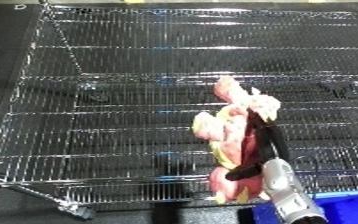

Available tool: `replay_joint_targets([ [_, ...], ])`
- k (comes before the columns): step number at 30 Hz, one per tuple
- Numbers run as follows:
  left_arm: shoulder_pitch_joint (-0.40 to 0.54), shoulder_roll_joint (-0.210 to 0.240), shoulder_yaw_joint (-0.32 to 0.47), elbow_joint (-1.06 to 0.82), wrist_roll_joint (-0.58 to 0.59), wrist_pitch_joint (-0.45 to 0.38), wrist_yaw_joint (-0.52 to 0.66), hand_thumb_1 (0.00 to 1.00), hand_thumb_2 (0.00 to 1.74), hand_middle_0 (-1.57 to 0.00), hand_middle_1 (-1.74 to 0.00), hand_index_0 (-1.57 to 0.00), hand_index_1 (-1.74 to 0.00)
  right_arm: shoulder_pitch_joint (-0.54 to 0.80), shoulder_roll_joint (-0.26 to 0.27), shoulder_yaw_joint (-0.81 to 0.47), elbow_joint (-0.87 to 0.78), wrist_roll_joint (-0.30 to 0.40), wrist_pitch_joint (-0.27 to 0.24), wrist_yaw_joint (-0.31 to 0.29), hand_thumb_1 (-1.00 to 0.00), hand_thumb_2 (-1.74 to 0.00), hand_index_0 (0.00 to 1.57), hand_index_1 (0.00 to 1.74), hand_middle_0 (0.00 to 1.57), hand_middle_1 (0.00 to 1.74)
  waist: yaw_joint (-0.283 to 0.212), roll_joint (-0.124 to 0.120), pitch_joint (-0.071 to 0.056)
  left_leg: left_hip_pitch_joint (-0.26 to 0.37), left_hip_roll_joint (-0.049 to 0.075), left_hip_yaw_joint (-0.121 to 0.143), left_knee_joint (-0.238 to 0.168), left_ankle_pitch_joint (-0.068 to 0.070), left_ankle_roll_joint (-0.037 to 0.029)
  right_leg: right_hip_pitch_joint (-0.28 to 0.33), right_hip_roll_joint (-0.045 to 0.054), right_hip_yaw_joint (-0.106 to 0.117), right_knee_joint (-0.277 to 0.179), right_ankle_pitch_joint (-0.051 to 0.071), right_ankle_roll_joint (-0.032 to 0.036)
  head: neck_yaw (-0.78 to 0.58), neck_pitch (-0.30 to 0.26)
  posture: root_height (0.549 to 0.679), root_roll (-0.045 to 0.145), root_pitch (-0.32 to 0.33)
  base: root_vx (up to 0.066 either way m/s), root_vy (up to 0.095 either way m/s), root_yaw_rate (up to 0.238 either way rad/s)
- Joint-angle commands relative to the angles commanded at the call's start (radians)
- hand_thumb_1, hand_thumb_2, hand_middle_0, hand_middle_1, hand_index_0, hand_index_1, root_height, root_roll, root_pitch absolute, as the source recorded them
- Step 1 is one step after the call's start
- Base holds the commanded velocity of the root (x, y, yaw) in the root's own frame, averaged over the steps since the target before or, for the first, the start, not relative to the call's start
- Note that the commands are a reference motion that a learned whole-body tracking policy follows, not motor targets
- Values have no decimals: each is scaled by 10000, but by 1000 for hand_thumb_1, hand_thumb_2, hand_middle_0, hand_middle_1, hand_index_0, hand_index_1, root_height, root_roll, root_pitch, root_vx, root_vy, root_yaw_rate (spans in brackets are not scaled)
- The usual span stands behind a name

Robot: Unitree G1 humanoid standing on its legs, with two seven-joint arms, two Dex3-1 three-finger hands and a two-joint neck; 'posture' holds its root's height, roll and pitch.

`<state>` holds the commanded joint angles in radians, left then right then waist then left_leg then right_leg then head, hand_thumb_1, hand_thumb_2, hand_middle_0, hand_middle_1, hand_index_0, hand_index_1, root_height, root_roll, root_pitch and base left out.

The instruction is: Pick up the object and place it into the box

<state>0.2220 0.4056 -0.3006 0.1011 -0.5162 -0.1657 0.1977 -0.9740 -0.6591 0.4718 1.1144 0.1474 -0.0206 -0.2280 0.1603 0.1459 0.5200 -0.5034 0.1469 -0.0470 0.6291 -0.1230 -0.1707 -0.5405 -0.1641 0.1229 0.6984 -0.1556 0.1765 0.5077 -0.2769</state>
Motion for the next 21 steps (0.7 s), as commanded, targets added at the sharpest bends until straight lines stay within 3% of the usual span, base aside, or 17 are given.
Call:
replay_joint_targets([
  [5,-34,-30,82,132,-80,-20,-4,1000,1740,-1570,-1740,-1570,-1740,207,113,-179,-191,212,-37,-131,-600,-1044,942,1044,942,1044,-44,-93,0,226,40,45,-130,-13,-25,235,-20,-15,-116,-22,17,46,-46,629,40,4,2,6,-13],
  [13,-327,-80,111,443,-67,-107,-48,1000,1740,-1570,-1740,-1570,-1740,444,-159,-416,-907,217,-185,-414,-1000,-1740,1570,1740,1570,1740,-215,-288,0,695,120,122,-271,-60,-22,639,-74,-41,-258,2,46,-52,-105,632,42,-23,-9,-4,-29],
  [21,-615,-147,131,737,79,-97,-21,1000,1740,-1570,-1740,-1570,-1740,1156,-430,-991,-2170,139,-407,-823,-1000,-1740,1570,1740,1570,1740,-580,-484,0,1140,216,246,-369,-67,7,1006,-70,-10,-306,-10,51,-263,-212,632,47,-58,-14,-11,-55],
])
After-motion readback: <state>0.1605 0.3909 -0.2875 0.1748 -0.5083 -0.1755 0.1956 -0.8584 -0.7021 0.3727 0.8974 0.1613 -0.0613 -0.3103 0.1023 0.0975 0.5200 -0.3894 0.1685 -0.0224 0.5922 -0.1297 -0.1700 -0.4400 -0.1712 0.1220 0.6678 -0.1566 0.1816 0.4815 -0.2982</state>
